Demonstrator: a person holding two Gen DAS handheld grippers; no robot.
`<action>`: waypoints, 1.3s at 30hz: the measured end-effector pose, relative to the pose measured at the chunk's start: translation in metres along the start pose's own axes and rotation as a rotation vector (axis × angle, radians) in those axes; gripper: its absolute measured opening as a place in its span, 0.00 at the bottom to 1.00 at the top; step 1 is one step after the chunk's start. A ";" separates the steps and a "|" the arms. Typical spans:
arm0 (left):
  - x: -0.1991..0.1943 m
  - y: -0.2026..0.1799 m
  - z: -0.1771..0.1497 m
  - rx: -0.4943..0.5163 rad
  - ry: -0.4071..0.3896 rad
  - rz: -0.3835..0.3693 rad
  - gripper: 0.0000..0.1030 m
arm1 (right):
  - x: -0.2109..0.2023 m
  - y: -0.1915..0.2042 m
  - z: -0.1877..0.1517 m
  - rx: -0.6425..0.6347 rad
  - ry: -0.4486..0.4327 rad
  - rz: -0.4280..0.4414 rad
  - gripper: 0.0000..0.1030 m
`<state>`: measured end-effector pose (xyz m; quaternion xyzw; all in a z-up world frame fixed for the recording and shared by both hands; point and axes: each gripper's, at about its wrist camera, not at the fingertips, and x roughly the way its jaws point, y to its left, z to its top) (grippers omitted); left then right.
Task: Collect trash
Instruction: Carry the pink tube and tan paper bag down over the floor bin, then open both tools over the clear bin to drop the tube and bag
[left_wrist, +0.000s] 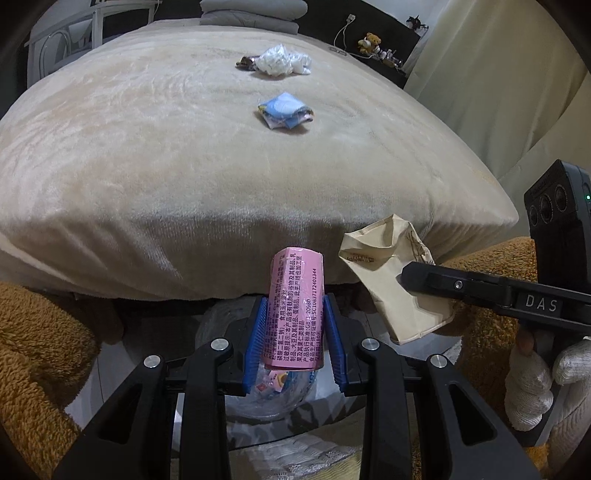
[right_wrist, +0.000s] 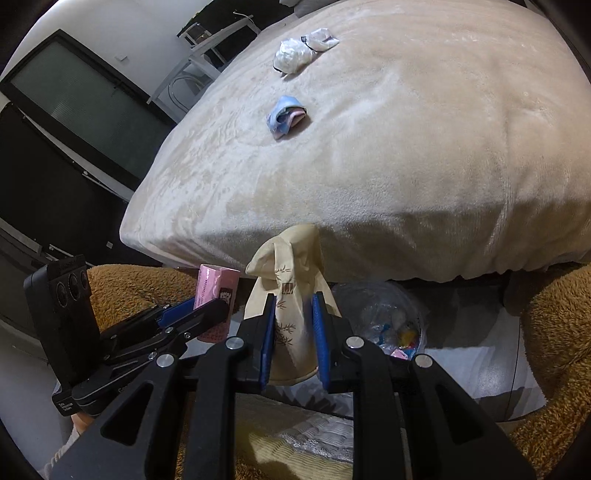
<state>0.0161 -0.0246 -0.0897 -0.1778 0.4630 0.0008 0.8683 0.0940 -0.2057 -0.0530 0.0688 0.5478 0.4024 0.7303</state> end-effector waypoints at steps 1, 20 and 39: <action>0.005 0.001 -0.001 -0.007 0.020 0.006 0.29 | 0.002 0.000 0.000 -0.003 0.008 -0.010 0.20; 0.077 0.025 -0.014 -0.131 0.318 0.061 0.31 | 0.067 -0.025 0.000 0.119 0.223 -0.154 0.22; 0.046 0.023 -0.006 -0.109 0.185 0.106 0.52 | 0.036 -0.023 0.003 0.098 0.094 -0.119 0.36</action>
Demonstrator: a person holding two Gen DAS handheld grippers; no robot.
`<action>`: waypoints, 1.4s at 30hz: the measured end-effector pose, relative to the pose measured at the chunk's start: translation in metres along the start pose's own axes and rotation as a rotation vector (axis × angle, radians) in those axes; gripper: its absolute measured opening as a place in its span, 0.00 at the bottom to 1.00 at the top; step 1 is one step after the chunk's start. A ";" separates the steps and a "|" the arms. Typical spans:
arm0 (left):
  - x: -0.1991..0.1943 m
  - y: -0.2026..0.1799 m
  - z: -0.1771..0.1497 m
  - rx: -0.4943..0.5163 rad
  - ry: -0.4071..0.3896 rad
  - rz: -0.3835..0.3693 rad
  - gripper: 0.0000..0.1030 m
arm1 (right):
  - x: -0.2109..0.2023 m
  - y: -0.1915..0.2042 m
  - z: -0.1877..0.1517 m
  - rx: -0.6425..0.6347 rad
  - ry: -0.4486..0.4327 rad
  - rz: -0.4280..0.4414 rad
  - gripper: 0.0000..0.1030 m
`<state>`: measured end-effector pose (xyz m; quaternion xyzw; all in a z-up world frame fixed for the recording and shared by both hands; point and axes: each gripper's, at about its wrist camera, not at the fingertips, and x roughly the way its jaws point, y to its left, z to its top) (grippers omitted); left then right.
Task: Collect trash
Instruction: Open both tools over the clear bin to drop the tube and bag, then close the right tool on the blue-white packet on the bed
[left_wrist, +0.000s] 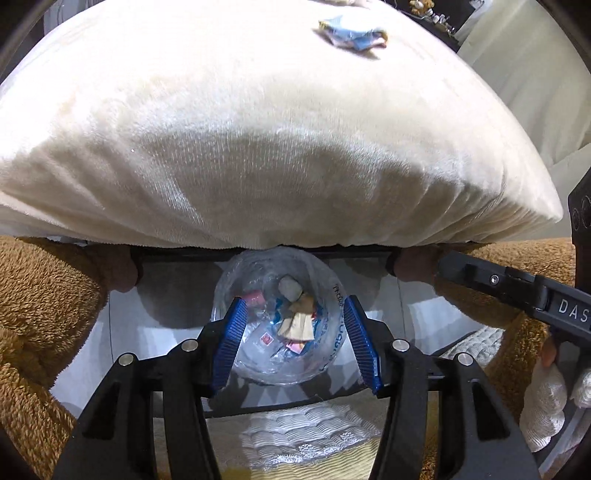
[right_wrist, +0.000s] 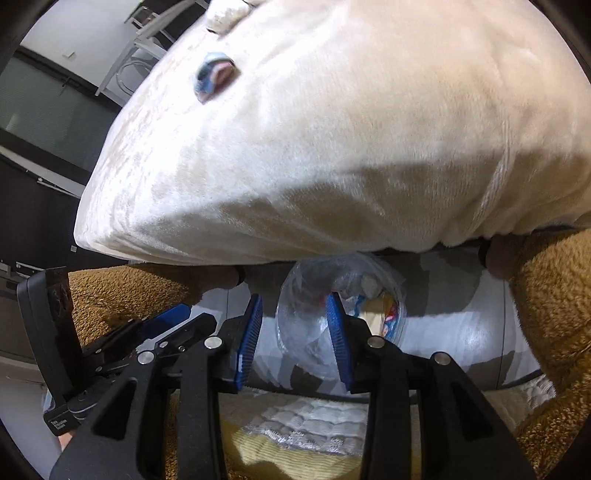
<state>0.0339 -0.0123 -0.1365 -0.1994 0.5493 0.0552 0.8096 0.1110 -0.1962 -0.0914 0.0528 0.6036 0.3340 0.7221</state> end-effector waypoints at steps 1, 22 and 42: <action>-0.004 0.000 0.000 0.001 -0.016 -0.006 0.52 | -0.004 0.003 -0.001 -0.015 -0.022 0.008 0.36; -0.091 -0.013 0.032 0.163 -0.395 0.014 0.52 | -0.069 0.055 0.012 -0.321 -0.397 -0.053 0.42; -0.136 0.034 0.126 0.160 -0.511 0.066 0.65 | 0.006 0.098 0.123 -0.477 -0.288 -0.179 0.74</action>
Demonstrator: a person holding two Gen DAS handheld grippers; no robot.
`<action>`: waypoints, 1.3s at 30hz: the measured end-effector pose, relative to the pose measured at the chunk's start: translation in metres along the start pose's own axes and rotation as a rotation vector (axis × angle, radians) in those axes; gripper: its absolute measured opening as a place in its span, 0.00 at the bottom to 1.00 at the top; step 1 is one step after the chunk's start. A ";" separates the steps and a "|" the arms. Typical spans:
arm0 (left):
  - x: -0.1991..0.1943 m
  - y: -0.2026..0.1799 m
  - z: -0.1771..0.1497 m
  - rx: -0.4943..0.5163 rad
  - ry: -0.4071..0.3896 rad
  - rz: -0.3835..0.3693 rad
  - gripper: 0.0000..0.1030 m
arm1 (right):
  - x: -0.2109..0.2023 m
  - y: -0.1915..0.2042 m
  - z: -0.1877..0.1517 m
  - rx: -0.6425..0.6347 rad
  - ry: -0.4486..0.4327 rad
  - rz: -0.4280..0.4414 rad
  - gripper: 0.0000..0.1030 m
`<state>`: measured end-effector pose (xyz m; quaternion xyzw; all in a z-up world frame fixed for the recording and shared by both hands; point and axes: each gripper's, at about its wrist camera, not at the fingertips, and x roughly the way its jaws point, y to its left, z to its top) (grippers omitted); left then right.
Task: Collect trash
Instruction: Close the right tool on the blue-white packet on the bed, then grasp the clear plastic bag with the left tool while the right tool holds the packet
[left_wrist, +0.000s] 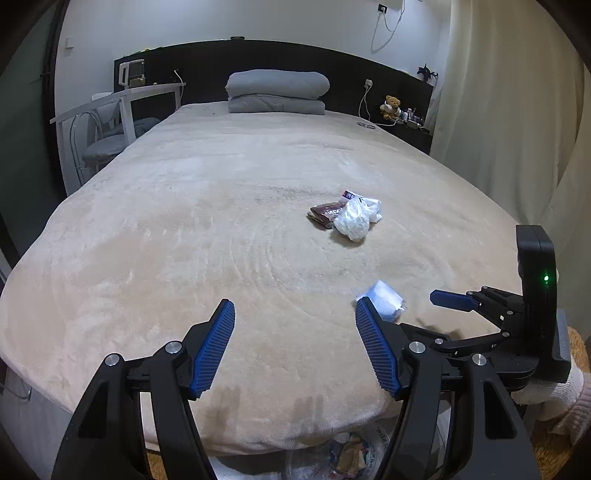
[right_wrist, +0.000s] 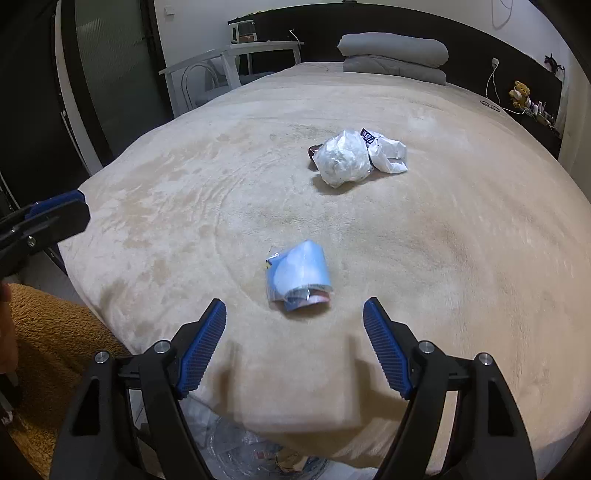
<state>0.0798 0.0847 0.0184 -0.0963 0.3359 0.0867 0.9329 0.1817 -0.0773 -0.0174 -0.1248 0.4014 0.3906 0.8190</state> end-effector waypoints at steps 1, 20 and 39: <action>0.001 0.004 0.003 -0.008 -0.001 -0.008 0.65 | 0.005 0.000 0.003 -0.004 0.006 -0.004 0.74; 0.037 0.018 0.029 -0.004 0.035 -0.026 0.94 | 0.061 0.013 0.027 -0.115 0.097 -0.101 0.45; 0.099 -0.007 0.066 0.090 0.051 -0.074 0.94 | 0.021 -0.036 0.049 -0.065 0.023 0.005 0.45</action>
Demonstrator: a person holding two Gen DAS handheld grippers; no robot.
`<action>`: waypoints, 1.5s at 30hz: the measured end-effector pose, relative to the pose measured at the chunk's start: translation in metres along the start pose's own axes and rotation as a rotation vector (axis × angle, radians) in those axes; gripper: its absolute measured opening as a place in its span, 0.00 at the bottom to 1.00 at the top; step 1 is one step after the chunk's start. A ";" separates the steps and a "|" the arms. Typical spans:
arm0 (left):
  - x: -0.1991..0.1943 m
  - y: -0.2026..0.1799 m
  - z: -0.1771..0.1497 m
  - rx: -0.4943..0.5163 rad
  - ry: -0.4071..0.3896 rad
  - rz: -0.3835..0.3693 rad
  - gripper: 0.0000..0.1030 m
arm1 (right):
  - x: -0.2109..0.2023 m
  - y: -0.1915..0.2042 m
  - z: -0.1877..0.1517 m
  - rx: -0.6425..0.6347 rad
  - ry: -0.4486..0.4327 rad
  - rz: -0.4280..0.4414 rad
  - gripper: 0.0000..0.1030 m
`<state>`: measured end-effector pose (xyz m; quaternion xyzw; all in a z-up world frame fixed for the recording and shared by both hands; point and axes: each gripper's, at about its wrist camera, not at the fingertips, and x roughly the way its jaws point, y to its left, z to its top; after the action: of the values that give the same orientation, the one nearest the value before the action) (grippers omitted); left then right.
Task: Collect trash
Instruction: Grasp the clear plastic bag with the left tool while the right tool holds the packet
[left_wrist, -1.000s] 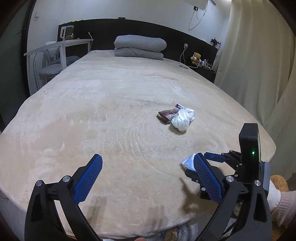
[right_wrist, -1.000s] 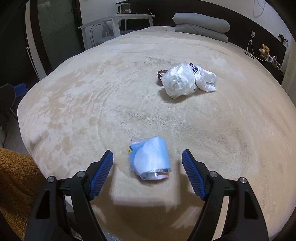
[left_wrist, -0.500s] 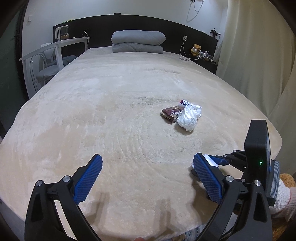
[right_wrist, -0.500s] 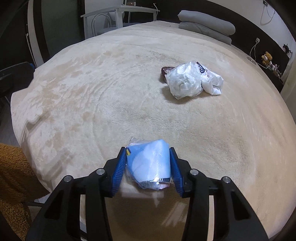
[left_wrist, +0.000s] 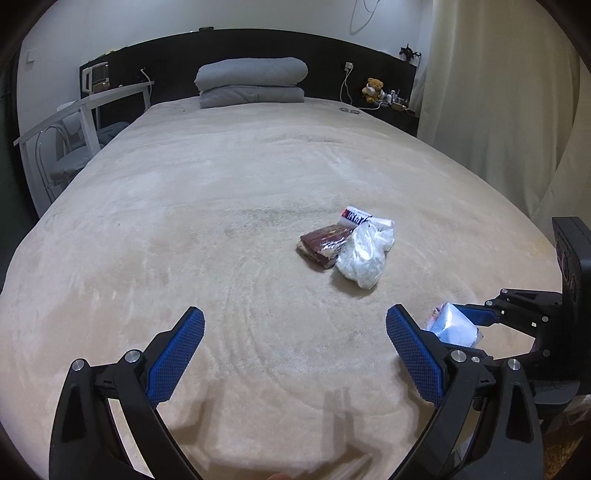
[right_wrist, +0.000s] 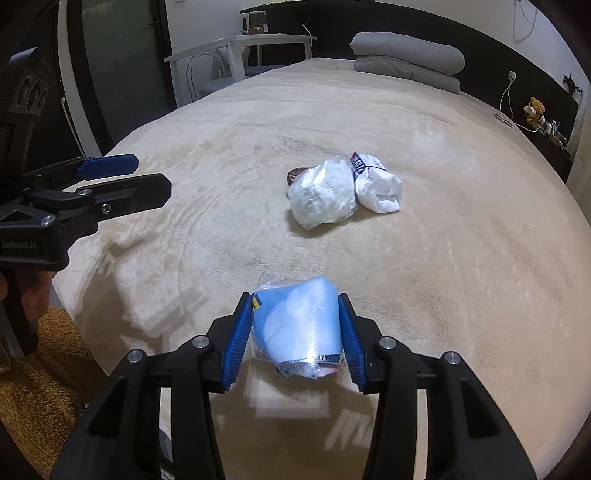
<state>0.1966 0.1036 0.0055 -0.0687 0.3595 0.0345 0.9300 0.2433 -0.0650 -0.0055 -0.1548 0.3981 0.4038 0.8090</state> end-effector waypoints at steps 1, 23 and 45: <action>0.004 -0.001 0.004 -0.003 -0.001 -0.024 0.94 | -0.003 -0.006 0.000 0.012 -0.004 0.001 0.45; 0.128 -0.011 0.033 -0.282 0.195 -0.386 0.63 | -0.027 -0.086 0.001 0.170 -0.037 0.019 0.45; 0.053 0.016 0.023 -0.370 0.031 -0.407 0.40 | -0.047 -0.090 -0.009 0.247 -0.082 -0.026 0.45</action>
<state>0.2496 0.1236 -0.0150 -0.3089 0.3402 -0.0890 0.8837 0.2916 -0.1514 0.0184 -0.0428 0.4095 0.3470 0.8427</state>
